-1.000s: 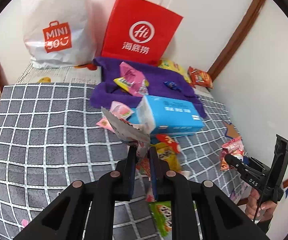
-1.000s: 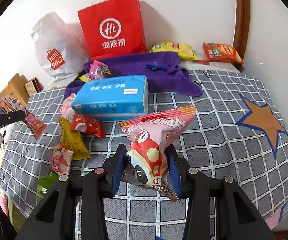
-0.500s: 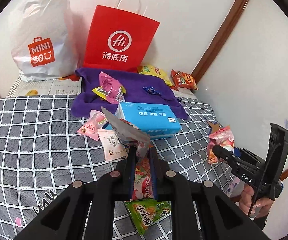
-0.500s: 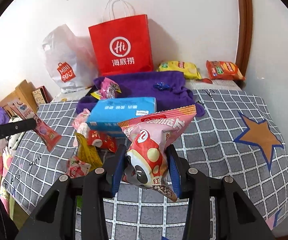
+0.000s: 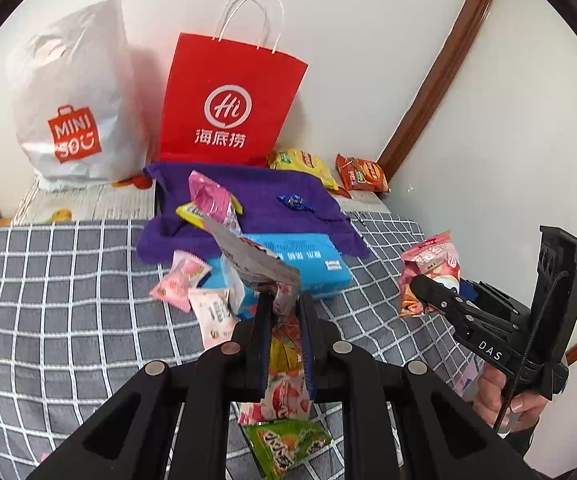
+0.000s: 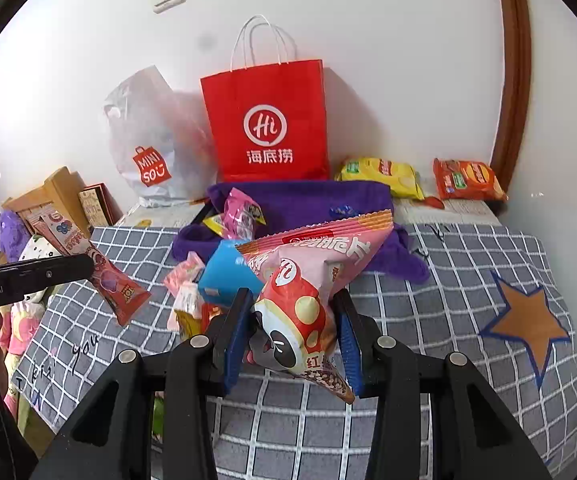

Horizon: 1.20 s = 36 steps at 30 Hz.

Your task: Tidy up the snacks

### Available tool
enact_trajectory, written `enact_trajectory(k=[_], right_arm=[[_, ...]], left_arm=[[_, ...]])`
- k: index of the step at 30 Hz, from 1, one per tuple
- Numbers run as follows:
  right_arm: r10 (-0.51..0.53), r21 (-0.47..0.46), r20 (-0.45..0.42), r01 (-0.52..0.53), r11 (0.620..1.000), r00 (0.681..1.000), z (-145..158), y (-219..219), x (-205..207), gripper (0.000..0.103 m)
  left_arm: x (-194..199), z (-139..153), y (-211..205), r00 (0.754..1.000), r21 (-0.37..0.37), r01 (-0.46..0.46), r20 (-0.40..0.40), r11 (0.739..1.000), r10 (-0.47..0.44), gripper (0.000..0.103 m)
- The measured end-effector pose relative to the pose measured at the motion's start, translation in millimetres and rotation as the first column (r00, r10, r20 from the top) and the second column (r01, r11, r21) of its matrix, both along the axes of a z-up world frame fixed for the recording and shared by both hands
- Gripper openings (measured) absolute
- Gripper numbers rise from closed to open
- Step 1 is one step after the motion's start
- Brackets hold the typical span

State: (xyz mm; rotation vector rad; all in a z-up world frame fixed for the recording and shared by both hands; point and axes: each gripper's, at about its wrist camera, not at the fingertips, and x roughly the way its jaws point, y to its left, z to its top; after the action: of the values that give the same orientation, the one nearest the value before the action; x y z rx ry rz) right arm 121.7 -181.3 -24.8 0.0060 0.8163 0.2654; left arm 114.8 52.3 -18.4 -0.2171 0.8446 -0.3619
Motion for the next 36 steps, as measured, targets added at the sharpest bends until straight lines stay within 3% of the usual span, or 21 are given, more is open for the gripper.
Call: enact_trajectory(k=[15, 36], right_arm=[[-0.025, -0.040, -0.004, 0.025, 0.999, 1.000, 9.1, 4.0, 74.3, 0.041], [0.017, -0.049, -0.020, -0.018, 0.999, 1.000, 7.8, 25.6, 192.0, 0.041]], left_arm=[[61.3, 9.8, -13.7, 1.000, 0.021, 0.028, 0.006, 0.999, -0.028, 0.013], [167.4, 4.6, -2.3, 0.999, 0.040, -0.034, -0.022, 0.999, 0.035, 0.013]])
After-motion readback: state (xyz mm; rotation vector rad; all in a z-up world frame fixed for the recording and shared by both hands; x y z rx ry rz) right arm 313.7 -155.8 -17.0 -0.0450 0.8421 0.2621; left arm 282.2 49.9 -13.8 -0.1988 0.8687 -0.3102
